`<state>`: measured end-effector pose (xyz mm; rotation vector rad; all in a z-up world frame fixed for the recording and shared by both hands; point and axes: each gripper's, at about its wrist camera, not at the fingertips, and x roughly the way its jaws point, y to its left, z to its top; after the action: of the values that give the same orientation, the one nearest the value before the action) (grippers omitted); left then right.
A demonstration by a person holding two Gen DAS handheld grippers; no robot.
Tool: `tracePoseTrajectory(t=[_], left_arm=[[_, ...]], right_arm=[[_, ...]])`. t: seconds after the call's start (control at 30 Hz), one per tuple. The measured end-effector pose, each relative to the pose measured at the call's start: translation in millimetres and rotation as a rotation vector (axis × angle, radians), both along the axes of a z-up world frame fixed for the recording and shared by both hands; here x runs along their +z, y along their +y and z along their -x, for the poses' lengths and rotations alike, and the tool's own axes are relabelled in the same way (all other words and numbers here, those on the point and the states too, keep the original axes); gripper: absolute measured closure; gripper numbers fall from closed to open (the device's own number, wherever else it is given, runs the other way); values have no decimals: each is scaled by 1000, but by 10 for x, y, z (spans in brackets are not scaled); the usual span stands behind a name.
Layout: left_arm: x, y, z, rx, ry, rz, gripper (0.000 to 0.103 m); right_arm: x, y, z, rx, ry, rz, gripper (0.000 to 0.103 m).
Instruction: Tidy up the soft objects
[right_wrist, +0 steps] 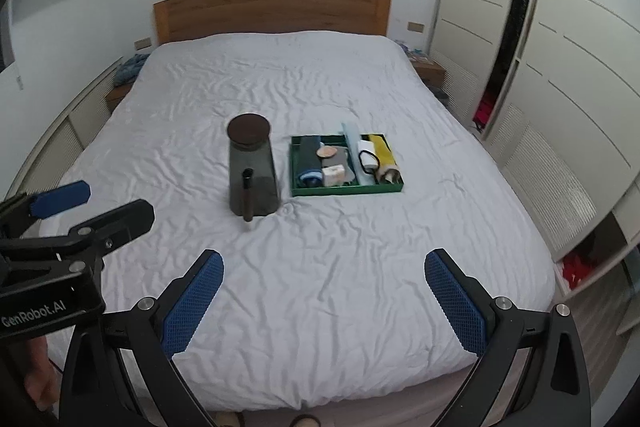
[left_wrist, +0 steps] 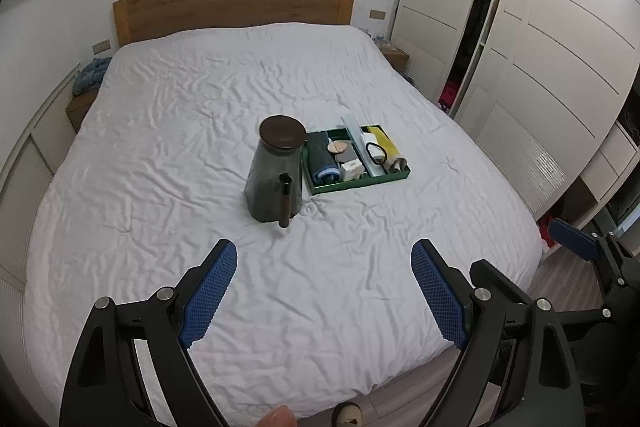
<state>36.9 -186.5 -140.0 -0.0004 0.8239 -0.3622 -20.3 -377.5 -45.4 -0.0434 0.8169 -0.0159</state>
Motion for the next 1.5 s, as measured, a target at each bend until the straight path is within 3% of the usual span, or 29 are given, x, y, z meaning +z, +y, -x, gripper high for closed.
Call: tracePoseTrajectory(t=[0.33,0.6,1.5], left_arm=[[189,284,115,20,-14,-7,17],[274,456,148,51,-35,-17,17],[321,633,243,61,-29,-46,17]], right_arm=[[399,41,121,-11,-16,23,0],[524,-50,151,-28,-23,40,0],[572,-211,223,-47,-34,36,0]])
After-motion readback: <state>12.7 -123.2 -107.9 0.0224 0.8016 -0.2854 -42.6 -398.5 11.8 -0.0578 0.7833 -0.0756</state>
